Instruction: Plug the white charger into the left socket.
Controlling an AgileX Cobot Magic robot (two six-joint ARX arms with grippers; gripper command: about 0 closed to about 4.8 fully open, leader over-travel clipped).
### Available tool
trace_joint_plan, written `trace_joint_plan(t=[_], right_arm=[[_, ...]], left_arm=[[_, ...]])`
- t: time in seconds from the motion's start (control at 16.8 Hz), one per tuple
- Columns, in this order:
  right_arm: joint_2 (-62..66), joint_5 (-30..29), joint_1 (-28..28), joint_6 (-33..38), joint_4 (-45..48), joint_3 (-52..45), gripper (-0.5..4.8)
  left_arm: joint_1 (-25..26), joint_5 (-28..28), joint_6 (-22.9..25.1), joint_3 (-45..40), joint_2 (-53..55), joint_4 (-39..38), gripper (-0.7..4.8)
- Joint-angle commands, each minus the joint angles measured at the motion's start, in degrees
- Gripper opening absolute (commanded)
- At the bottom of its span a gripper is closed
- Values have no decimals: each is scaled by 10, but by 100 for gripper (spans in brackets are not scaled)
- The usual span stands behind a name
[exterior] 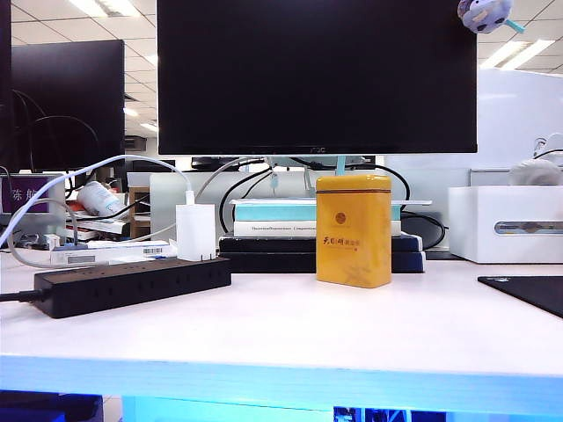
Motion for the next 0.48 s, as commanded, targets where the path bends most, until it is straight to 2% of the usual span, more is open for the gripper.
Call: trace_joint_plan(t=[0.06,0.18,0.24,0.42,0.48], right_arm=[[-39,3,1,1,-70,-27,-1],[-92,3,6,10,-42,-115,-1],[-135,2,13,30,-8,-185,-1],[-251,-19,20,29,93,-375,-1],[-285,-19,20,31,112,-433,-1]], left_arm=[[0,53,-46,1,-130,-202,-6],[0,91,-59,-19,-210,-309,-6],[0,119,-80,-52,-270,-354,-6],[0,139,-139,-180,-432,-359,-6],[0,143,-155,-220,-451,-350,-6]])
